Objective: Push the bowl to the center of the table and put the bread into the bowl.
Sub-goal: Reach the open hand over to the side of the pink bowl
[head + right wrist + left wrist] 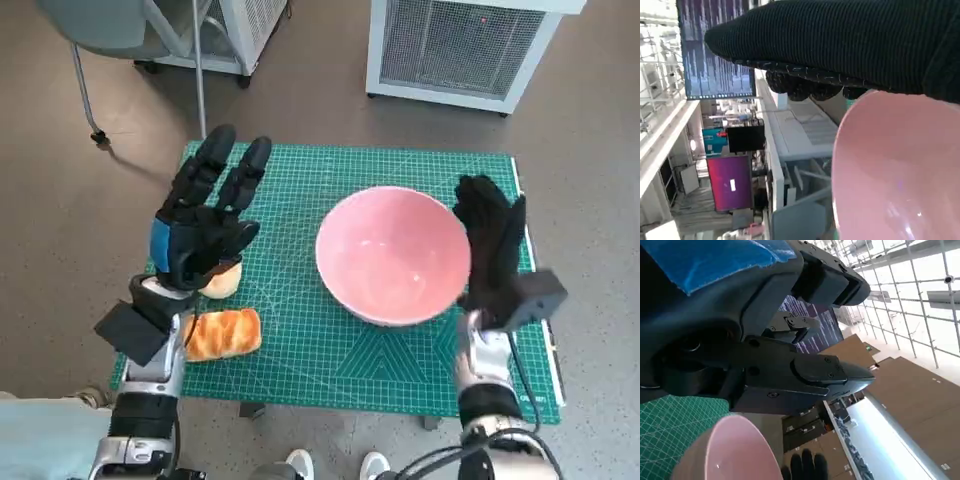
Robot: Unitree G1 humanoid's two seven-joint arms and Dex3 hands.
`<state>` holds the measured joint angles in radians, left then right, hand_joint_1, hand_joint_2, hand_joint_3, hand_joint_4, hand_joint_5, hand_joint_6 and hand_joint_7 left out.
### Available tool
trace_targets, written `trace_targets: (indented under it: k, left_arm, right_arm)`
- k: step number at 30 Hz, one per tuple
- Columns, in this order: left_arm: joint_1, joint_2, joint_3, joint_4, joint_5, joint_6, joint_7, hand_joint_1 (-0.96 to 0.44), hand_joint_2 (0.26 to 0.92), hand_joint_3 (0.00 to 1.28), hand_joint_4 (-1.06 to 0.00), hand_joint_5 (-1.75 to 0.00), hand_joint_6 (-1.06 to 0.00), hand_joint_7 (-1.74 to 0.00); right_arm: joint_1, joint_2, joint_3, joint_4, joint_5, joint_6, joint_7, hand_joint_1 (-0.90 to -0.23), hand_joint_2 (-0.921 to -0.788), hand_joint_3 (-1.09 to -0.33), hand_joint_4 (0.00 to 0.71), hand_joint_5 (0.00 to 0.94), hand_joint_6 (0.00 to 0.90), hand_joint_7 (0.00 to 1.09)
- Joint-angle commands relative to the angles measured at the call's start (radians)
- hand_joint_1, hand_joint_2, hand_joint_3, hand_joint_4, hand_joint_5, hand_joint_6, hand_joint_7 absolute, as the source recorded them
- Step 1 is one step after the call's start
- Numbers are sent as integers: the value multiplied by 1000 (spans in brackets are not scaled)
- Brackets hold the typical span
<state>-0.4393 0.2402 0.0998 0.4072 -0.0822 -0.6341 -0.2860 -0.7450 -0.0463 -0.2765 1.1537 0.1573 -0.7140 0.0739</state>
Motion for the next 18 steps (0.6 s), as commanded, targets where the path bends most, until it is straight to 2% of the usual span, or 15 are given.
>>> trace_targets:
  k: [1, 9, 18]
  left_arm:
    - [16, 12, 11, -25, 3, 11, 14, -302, 921, 174, -321, 0, -493, -10]
    - [23, 13, 11, -26, 15, 5, 28, -294, 921, 175, -322, -1, -494, -9]
    - [47, 42, 21, -47, 9, 4, 21, -291, 921, 177, -321, 0, -493, -7]
  right_arm:
    - [-25, 21, -6, 52, 11, 43, 15, -442, -921, -806, 296, 2, 62, 517]
    - [-56, 26, -2, 83, -2, 77, 13, -448, -921, -794, 297, 2, 74, 502]
    - [-58, -15, -12, 50, 6, 78, 23, -456, -921, -796, 295, 0, 77, 487]
